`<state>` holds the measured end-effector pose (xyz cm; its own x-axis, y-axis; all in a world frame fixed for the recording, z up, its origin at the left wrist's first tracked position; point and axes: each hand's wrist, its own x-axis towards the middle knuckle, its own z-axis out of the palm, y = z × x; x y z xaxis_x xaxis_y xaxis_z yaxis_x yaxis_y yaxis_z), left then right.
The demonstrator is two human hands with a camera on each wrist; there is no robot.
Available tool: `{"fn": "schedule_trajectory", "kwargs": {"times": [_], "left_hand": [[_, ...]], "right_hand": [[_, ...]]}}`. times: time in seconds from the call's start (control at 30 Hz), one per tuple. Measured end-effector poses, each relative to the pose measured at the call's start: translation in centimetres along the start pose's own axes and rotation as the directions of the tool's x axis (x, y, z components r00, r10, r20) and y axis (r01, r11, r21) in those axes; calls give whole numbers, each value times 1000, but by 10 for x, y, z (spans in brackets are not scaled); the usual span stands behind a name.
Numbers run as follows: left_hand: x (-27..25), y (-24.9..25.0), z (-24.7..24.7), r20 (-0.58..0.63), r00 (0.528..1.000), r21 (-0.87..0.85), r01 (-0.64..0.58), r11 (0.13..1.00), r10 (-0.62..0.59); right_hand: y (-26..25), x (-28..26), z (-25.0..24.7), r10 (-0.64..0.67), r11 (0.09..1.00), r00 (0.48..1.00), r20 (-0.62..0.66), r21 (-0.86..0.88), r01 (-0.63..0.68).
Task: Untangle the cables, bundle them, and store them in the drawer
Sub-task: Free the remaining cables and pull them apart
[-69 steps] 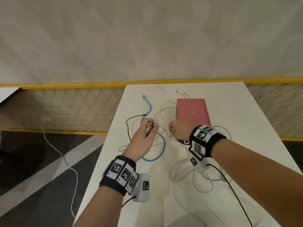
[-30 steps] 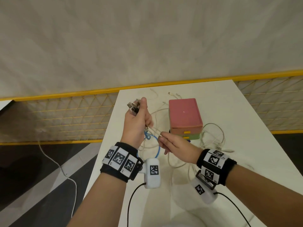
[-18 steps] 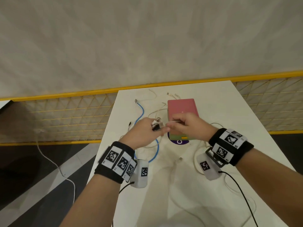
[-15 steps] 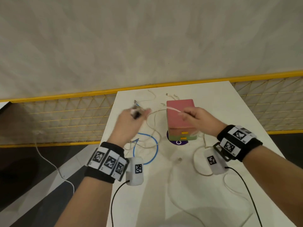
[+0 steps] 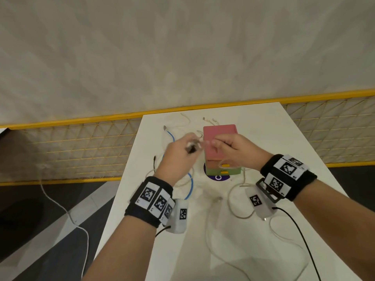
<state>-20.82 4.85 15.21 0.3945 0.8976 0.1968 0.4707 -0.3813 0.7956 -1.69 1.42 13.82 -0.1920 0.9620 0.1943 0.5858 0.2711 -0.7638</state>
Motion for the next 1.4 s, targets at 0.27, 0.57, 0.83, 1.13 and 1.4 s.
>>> {"fn": "schedule_trajectory", "kwargs": {"times": [0.27,0.57,0.83,1.13,1.4], "left_hand": [[7,-17,-26,-297,951,-19,86,996,-88],[6,1,-6,-23,997,-43,78,996,-79],[7,-12,-26,-366,927,-96,43,994,-75],[6,11,15,-28,996,-122,82,989,-86],[16,-14,-28,-379,916,-146,81,986,-132]], "right_hand": [[23,-9,-15,71,974,997,-25,-213,-75],[8,-6,-8,23,983,1000,10,-184,-21],[29,-16,-12,91,980,996,-27,-177,-94],[0,-2,-6,-18,986,1000,-8,-169,16],[32,-26,-22,128,979,992,-13,-157,-129]]}}
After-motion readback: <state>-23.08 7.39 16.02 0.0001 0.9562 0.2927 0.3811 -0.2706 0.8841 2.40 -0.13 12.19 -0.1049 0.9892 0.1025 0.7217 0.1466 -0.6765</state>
